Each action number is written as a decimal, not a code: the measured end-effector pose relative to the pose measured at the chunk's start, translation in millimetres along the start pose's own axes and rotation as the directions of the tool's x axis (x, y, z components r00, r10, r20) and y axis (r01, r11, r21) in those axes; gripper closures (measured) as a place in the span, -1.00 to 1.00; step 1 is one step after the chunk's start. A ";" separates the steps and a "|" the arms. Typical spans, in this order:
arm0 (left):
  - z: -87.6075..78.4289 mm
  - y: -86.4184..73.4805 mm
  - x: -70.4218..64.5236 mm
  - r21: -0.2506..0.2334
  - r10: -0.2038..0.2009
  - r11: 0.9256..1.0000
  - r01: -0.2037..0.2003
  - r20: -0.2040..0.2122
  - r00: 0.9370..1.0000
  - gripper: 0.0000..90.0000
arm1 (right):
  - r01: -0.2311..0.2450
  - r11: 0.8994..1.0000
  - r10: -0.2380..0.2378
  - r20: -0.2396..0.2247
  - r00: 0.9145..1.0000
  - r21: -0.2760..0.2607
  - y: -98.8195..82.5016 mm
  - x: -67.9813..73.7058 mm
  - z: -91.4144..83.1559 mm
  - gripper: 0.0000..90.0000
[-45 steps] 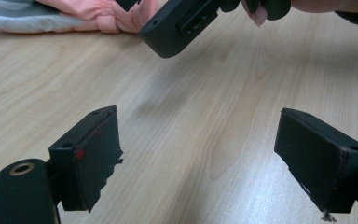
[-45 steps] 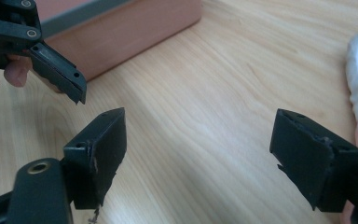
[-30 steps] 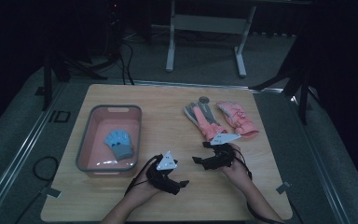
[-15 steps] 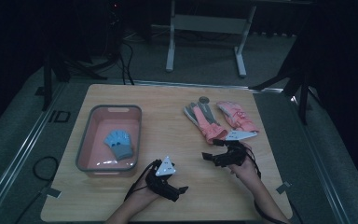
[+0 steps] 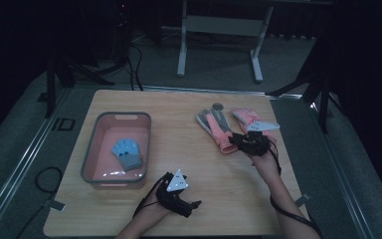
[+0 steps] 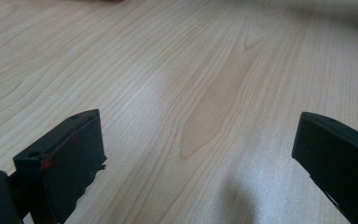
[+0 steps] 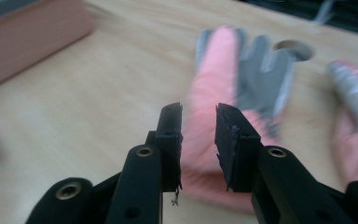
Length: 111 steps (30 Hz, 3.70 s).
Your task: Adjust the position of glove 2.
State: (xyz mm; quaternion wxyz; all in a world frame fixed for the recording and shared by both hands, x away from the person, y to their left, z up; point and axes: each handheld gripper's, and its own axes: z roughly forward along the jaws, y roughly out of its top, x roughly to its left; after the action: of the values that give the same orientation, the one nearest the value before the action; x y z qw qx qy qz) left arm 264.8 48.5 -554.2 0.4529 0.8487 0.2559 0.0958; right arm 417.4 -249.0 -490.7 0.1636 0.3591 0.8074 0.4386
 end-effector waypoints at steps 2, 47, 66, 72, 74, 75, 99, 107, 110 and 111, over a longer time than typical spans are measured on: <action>-0.9 -0.4 1.1 -0.008 -0.012 1.000 0.012 0.004 1.000 -0.94 | 0.010 1.000 -0.010 0.039 0.999 0.011 9.0 -9.9 13.3 0.46; -3.6 -5.2 3.1 -0.021 -0.024 1.000 0.024 -0.005 1.000 -0.94 | -0.127 0.982 0.097 0.208 0.973 0.139 22.1 7.7 65.8 0.98; -5.5 -4.6 2.8 -0.035 0.000 0.999 -0.001 -0.029 1.000 -0.94 | -0.280 0.958 0.286 0.265 0.921 -0.059 3.0 72.9 -5.3 0.98; -4.8 -4.1 0.4 -0.032 0.021 0.999 -0.022 -0.044 0.999 -0.94 | -0.363 0.928 0.372 0.282 0.884 -0.085 -18.2 84.6 -9.8 0.98; -5.2 -4.3 -0.1 -0.035 0.023 0.999 -0.025 -0.047 0.999 -0.94 | -0.380 0.920 0.391 0.281 0.876 -0.096 -21.0 88.2 -10.5 0.98; -5.2 -4.5 -0.4 -0.034 0.023 0.999 -0.024 -0.046 0.999 -0.94 | -0.378 0.921 0.389 0.282 0.877 -0.095 -21.7 90.7 -10.1 0.98; -4.0 -5.9 -2.2 -0.024 0.032 0.999 -0.033 -0.046 0.998 -0.94 | -0.359 0.933 0.345 0.331 0.878 -0.021 -41.1 91.6 6.0 0.62; -3.0 -7.3 -0.9 -0.024 0.035 0.999 -0.036 -0.039 0.999 -0.94 | -0.287 0.955 0.295 0.316 0.902 -0.073 -27.6 73.9 -22.8 0.53; -2.3 -7.3 -1.3 -0.020 0.039 0.999 -0.039 -0.034 0.999 -0.94 | -0.273 0.959 0.284 0.304 0.909 -0.077 -21.3 61.0 -34.3 0.52; -2.2 -7.1 -1.2 -0.019 0.039 0.999 -0.040 -0.033 0.999 -0.94 | -0.262 0.962 0.274 0.299 0.914 -0.078 -19.8 56.6 -38.0 0.52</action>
State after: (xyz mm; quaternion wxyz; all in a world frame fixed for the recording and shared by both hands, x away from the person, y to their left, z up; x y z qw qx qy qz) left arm 260.4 52.7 -558.7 0.4549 0.8474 0.2455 0.1213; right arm 347.8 -237.5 -482.9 0.2317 0.5270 0.7073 0.4103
